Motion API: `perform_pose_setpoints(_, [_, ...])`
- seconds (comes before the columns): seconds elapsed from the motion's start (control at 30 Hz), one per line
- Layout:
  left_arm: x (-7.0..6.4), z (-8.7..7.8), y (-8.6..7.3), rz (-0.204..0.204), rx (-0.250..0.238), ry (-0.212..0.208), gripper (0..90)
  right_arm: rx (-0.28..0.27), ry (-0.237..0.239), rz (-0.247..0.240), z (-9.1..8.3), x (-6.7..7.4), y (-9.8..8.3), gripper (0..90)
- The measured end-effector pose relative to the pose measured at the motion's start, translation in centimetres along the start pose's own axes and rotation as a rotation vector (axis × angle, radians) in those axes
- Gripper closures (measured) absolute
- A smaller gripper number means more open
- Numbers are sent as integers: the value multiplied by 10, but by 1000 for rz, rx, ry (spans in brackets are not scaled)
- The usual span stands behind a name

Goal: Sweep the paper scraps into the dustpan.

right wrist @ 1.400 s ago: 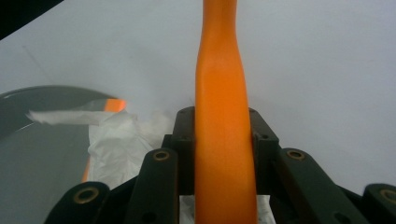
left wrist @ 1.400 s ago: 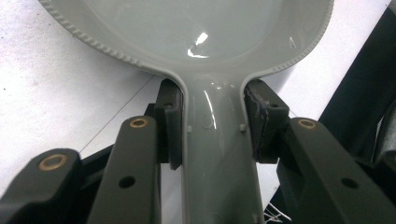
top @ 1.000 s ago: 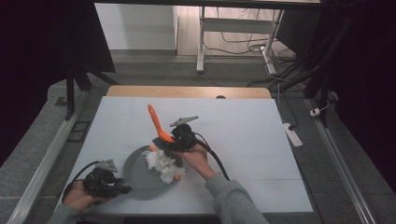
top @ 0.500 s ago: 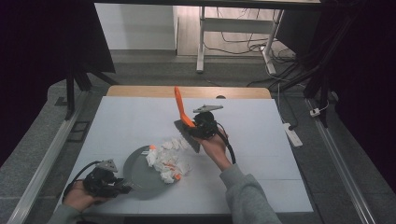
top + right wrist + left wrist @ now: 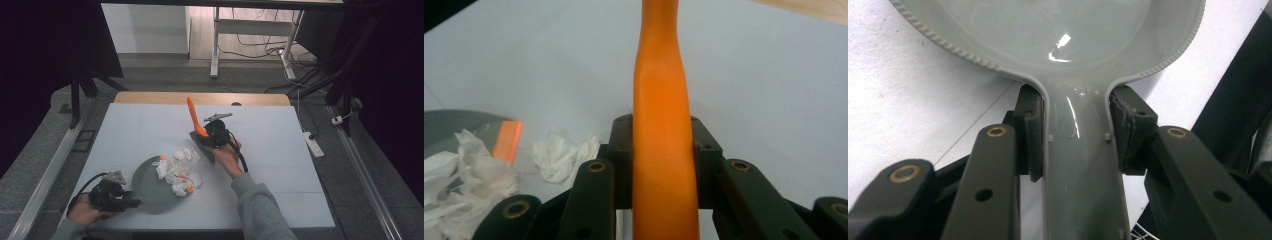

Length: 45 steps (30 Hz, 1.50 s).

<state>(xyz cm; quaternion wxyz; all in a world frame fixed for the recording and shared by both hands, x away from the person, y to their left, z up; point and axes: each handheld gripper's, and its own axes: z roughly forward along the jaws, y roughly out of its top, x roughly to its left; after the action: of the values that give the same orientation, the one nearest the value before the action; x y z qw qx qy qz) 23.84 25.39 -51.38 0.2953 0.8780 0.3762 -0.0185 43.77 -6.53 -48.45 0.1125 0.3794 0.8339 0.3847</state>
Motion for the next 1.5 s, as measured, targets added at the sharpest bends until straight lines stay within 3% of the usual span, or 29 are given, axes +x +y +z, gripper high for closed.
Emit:
perform_pose_setpoints(0.23, [0,0,0,-1,0,1,619,22,27,-5,8,8,0,705])
perform_pose_setpoints(0.37, [0,0,0,-2,-1,2,618,32,66,-16,13,23,-1,705])
perform_pose_setpoints(0.53, [0,1,1,-3,-1,1,619,40,78,-30,13,32,-1,705])
perform_pose_setpoints(0.63, [0,1,1,-2,-1,2,619,40,120,-26,12,40,-2,705])
perform_pose_setpoints(0.67, [0,1,1,-1,-1,4,618,43,154,-37,12,48,-3,705])
perform_pose_setpoints(0.7, [0,1,1,-1,-2,6,618,43,154,-37,12,48,-3,705])
perform_pose_setpoints(0.73, [-1,1,1,-2,-3,7,618,55,178,-60,13,60,-5,705])
perform_pose_setpoints(0.93, [0,2,1,-4,-5,3,619,54,247,-105,7,82,-4,704])
perform_pose_setpoints(1.0, [0,2,1,-3,-4,5,618,-1,221,-119,-7,77,5,704])
perform_pose_setpoints(1.03, [0,2,1,-3,-4,5,618,-1,221,-119,-7,77,5,704])
perform_pose_setpoints(1.17, [0,2,1,-3,-5,4,618,-30,114,-113,-15,54,15,704])
perform_pose_setpoints(1.37, [0,2,0,-6,-7,1,618,17,22,-56,1,19,14,705])
perform_pose_setpoints(1.5, [0,2,0,-5,-7,1,618,48,10,-49,10,15,11,704])
